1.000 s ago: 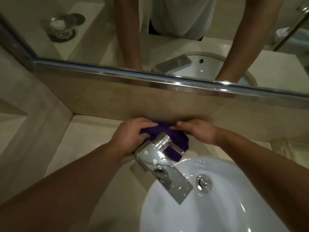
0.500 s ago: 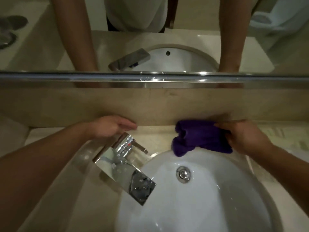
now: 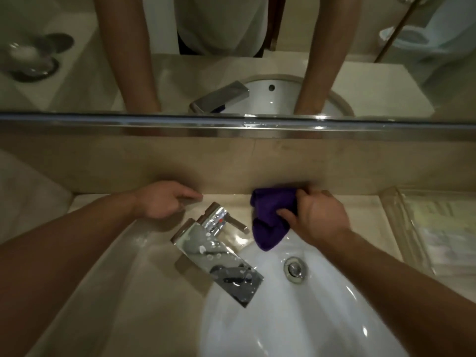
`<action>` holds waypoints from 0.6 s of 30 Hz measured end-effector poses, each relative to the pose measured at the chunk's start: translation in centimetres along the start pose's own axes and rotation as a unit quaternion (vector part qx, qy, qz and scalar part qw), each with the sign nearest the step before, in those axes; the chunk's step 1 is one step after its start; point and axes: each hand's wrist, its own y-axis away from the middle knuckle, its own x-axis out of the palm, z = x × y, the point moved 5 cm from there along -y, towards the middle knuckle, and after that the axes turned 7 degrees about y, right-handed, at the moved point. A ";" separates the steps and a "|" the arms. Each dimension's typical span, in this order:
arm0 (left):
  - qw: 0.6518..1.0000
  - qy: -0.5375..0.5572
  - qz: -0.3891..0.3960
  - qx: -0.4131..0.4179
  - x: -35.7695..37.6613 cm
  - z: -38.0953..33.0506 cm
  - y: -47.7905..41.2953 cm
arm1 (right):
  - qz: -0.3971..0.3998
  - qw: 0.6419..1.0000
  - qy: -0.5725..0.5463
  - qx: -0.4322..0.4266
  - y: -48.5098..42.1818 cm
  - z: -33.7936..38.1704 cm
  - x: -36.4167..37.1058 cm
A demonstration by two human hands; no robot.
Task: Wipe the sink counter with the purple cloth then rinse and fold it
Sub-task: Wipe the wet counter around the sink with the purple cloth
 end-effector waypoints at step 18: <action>0.940 -0.276 -0.081 0.183 1.8 1.1 6.1 | -0.114 0.938 -0.109 -0.310 -0.3 6.4 -0.7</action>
